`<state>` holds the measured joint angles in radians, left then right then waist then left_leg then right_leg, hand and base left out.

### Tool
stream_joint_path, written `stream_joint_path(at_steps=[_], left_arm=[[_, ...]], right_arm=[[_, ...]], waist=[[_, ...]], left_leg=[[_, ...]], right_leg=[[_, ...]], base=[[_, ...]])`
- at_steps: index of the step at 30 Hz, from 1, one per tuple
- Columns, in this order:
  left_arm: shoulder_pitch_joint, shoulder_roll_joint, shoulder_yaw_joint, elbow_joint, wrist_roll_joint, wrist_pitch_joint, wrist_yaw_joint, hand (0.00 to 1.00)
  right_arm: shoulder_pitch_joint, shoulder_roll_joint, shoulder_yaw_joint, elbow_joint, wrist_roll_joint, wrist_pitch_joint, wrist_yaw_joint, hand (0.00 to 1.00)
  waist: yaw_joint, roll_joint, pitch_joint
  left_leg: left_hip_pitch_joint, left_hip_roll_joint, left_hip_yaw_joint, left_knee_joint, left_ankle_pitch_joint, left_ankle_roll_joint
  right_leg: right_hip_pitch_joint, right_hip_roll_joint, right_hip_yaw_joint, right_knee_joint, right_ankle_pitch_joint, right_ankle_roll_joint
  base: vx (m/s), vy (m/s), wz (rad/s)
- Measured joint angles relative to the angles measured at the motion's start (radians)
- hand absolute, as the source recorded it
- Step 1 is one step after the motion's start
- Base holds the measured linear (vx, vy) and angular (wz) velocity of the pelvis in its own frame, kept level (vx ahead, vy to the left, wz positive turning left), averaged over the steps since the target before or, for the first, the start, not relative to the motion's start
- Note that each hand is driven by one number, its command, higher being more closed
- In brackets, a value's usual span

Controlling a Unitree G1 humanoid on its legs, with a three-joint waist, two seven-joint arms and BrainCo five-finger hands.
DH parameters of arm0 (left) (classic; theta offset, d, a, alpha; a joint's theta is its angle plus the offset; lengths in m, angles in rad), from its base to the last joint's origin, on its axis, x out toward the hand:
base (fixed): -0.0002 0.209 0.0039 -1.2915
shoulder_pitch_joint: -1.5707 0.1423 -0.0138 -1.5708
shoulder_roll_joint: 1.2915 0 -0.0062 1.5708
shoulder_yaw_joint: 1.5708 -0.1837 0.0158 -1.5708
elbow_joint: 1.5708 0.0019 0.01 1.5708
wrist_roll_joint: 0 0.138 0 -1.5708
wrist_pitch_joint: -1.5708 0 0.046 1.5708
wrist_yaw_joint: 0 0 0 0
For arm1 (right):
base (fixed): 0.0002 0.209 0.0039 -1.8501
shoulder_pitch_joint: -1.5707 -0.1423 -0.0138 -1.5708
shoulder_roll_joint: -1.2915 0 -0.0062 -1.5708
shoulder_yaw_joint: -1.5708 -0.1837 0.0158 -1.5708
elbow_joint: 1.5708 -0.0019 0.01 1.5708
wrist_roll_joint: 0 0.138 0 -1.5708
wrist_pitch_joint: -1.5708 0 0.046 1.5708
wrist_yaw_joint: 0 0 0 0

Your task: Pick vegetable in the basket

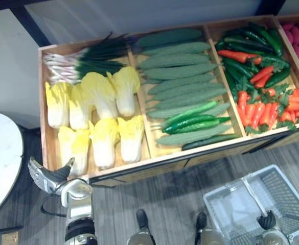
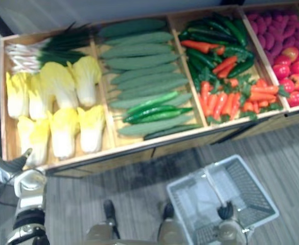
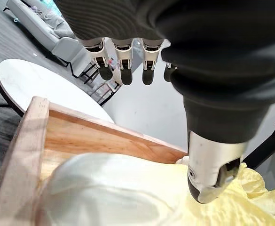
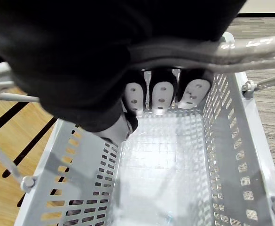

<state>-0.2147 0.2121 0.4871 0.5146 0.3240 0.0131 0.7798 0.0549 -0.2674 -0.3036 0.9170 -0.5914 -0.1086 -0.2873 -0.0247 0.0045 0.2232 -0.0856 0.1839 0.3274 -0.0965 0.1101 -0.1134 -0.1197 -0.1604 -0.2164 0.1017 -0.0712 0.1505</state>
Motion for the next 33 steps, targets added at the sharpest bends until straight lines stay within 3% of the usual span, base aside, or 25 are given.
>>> stream_joint_path(at_steps=[9, 20, 28, 29, 33], left_arm=[[-0.064, 0.027, -0.002, 0.061, -0.005, 0.013, 0.000, 0.00], [-0.133, 0.075, -0.012, 0.213, -0.042, -0.010, -0.004, 0.00], [-0.154, 0.117, -0.057, 0.283, -0.025, 0.000, -0.058, 0.00], [-0.155, 0.119, -0.067, 0.285, -0.022, -0.001, -0.060, 1.00], [-0.156, 0.122, -0.099, 0.286, 0.006, -0.004, -0.067, 1.00]], right_arm=[[-0.041, -0.012, 0.037, -0.004, 0.001, -0.007, -0.015, 1.00], [-0.071, -0.033, 0.076, 0.001, 0.002, -0.014, -0.031, 1.00], [-0.086, -0.053, 0.119, 0.003, 0.003, -0.029, -0.031, 1.00], [-0.090, -0.053, 0.123, 0.003, 0.002, -0.032, -0.031, 1.00], [-0.097, -0.053, 0.141, 0.003, 0.003, -0.035, -0.032, 1.00]], waist=[[-0.001, -0.002, 0.043], [-0.002, -0.011, 0.090], [-0.006, -0.018, 0.095], [-0.006, -0.019, 0.096], [-0.006, -0.025, 0.099]], left_leg=[[-0.036, 0.001, 0.017, 0.000, 0.007, -0.003], [-0.061, 0.002, 0.034, 0.000, 0.012, -0.011], [-0.061, 0.004, 0.047, 0.000, 0.018, -0.021], [-0.061, 0.004, 0.047, 0.000, 0.018, -0.021], [-0.061, 0.003, 0.047, 0.000, 0.018, -0.021]], right_leg=[[-0.059, -0.002, 0.017, 0.024, 0.000, 0.000], [-0.123, -0.001, 0.054, 0.058, 0.000, 0.000], [-0.136, -0.001, 0.065, 0.066, 0.002, -0.002], [-0.136, -0.002, 0.065, 0.067, 0.002, -0.002], [-0.137, -0.004, 0.065, 0.064, 0.011, -0.004]], base=[[0.00, 0.006, -0.05], [0.00, 0.005, -0.08], [0.01, 0.002, -0.04], [0.00, 0.000, 0.00], [0.00, 0.006, -0.01]])
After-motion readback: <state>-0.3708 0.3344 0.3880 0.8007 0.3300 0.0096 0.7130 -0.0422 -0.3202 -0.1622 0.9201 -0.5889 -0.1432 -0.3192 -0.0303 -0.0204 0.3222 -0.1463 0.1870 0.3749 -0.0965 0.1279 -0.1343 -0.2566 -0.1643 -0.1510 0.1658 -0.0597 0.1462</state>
